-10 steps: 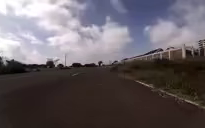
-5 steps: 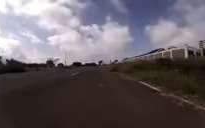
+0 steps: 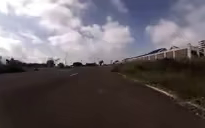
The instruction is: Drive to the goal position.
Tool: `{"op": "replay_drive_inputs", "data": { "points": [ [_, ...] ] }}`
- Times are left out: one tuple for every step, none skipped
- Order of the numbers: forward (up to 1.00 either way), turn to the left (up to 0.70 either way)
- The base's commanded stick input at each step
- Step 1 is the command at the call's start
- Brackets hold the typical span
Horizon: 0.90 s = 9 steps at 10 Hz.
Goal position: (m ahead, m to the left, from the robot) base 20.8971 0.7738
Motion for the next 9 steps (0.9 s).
{"op": "replay_drive_inputs", "data": {
  "points": [
    [1.0,0.0],
    [1.0,0.0],
    [1.0,0.0],
    [1.0,0.0],
    [1.0,0.0],
    [1.0,0.0],
    [1.0,0.0],
    [1.0,0.0],
    [1.0,0.0]
  ]
}}
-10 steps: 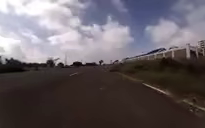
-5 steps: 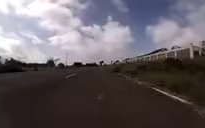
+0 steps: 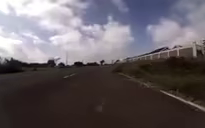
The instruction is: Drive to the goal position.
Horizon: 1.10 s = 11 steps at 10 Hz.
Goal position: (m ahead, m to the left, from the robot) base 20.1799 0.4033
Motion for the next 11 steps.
{"op": "replay_drive_inputs", "data": {
  "points": [
    [1.0,0.0],
    [1.0,0.0],
    [1.0,0.0],
    [1.0,0.0],
    [1.0,0.0],
    [1.0,0.0],
    [1.0,0.0],
    [1.0,0.0],
    [1.0,0.0],
    [1.0,0.0],
    [1.0,0.0]
  ]
}}
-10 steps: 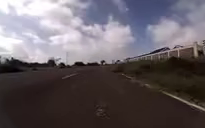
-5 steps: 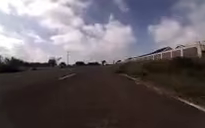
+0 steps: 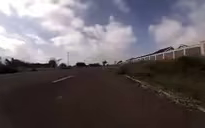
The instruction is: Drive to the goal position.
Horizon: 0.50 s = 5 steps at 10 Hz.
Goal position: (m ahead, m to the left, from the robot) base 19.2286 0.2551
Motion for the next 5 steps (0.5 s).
{"op": "replay_drive_inputs", "data": {
  "points": [
    [1.0,0.0],
    [1.0,0.0],
    [1.0,0.0],
    [1.0,0.0],
    [1.0,0.0]
  ]
}}
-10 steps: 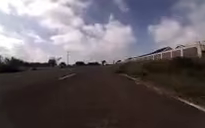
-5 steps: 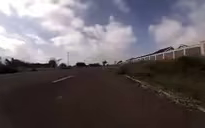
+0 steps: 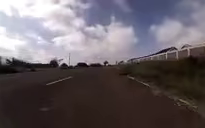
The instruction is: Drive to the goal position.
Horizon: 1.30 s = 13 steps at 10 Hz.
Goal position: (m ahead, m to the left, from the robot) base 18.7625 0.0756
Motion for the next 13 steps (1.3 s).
{"op": "replay_drive_inputs", "data": {
  "points": [
    [1.0,0.0],
    [1.0,0.0],
    [1.0,0.0],
    [1.0,0.0],
    [1.0,0.0],
    [1.0,0.0],
    [1.0,0.0],
    [1.0,0.0],
    [1.0,0.0],
    [1.0,0.0],
    [1.0,0.0],
    [1.0,0.0],
    [1.0,0.0]
  ]
}}
